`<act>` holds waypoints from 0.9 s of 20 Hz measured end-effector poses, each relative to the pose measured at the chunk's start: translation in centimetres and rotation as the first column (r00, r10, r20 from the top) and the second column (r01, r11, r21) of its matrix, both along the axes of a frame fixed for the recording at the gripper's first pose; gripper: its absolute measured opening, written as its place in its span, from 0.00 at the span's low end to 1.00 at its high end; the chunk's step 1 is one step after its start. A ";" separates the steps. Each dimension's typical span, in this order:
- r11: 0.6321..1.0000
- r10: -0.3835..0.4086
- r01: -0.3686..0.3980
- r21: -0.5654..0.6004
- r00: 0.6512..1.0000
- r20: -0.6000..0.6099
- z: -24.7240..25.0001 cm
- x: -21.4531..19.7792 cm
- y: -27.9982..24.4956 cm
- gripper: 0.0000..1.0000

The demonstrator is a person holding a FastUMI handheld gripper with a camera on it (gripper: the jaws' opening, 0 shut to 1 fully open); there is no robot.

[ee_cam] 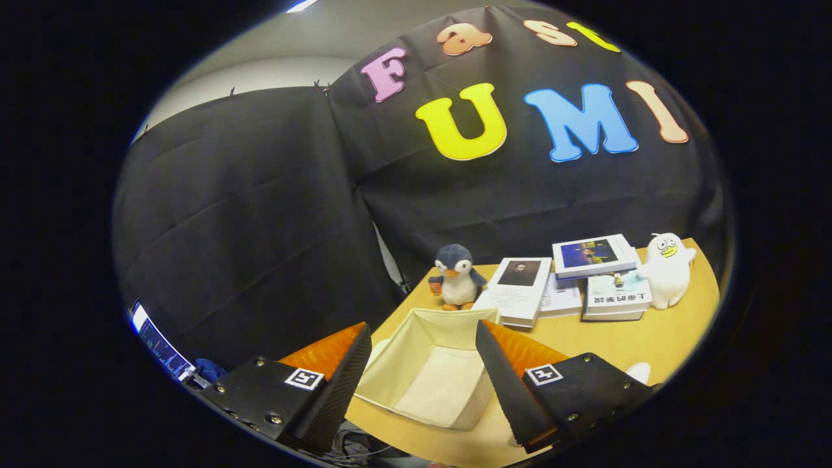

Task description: Open the storage box then place both shoes into the box .Put the left shoe in first, then the right shoe, with the right side of both shoes facing outward in a uniform manner.

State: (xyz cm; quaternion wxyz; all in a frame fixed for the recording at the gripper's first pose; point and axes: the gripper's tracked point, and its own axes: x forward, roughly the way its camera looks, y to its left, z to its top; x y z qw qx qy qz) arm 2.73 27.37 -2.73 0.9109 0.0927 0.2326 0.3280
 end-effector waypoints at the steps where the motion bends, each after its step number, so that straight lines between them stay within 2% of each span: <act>1: 1.000 -0.023 0.023 -0.011 1.000 -0.004 -0.7 0.4 -1.2 0.97; 6: 0.991 -0.111 0.107 -0.079 0.992 -0.057 -5.2 1.7 -6.2 0.97; 11: 0.979 -0.173 0.156 -0.132 0.977 -0.122 -10.1 2.6 -9.8 0.98; 18: 0.962 -0.247 0.205 -0.179 0.935 -0.257 -16.8 3.4 -12.7 0.98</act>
